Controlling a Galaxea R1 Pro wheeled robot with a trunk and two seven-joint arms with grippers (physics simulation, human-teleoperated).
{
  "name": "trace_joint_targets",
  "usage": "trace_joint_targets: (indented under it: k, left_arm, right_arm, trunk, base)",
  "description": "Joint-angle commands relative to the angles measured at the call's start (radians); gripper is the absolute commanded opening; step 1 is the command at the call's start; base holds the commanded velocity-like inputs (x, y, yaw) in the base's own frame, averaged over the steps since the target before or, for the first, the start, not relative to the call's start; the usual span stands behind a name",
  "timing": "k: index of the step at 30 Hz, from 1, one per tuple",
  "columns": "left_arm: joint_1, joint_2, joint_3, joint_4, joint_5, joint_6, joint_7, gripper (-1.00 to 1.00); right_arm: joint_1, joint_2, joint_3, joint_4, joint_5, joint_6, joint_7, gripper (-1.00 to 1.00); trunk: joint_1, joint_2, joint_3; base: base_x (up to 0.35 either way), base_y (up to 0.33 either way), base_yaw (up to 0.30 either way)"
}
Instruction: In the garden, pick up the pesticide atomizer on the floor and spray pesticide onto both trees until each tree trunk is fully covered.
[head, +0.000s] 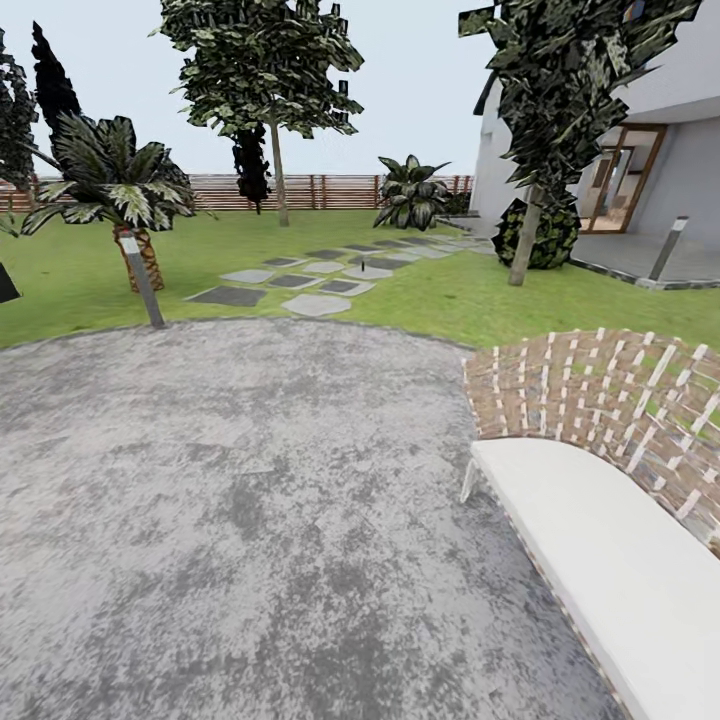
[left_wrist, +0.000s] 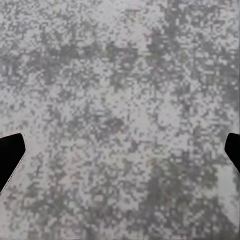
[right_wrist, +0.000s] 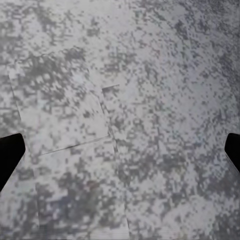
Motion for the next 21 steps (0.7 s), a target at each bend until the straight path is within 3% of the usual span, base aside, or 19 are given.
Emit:
trace_joint_targets:
  k: [1, 21]
  left_arm:
    - [0.0, 0.0, 0.0, 0.0, 0.0, 0.0, 0.0, 1.0]
    - [0.0, 0.0, 0.0, -0.001, 0.0, 0.0, 0.0, 1.0]
  right_arm:
    - [0.0, 0.0, 0.0, 0.0, 0.0, 0.0, 0.0, 1.0]
    - [0.0, 0.0, 0.0, 0.0, 0.0, 0.0, 0.0, 1.0]
  trunk:
    - [0.0, 0.0, 0.0]
    - [0.0, 0.0, 0.0]
  base:
    - [0.34, 0.0, 0.002]
    - [0.34, 0.0, 0.0]
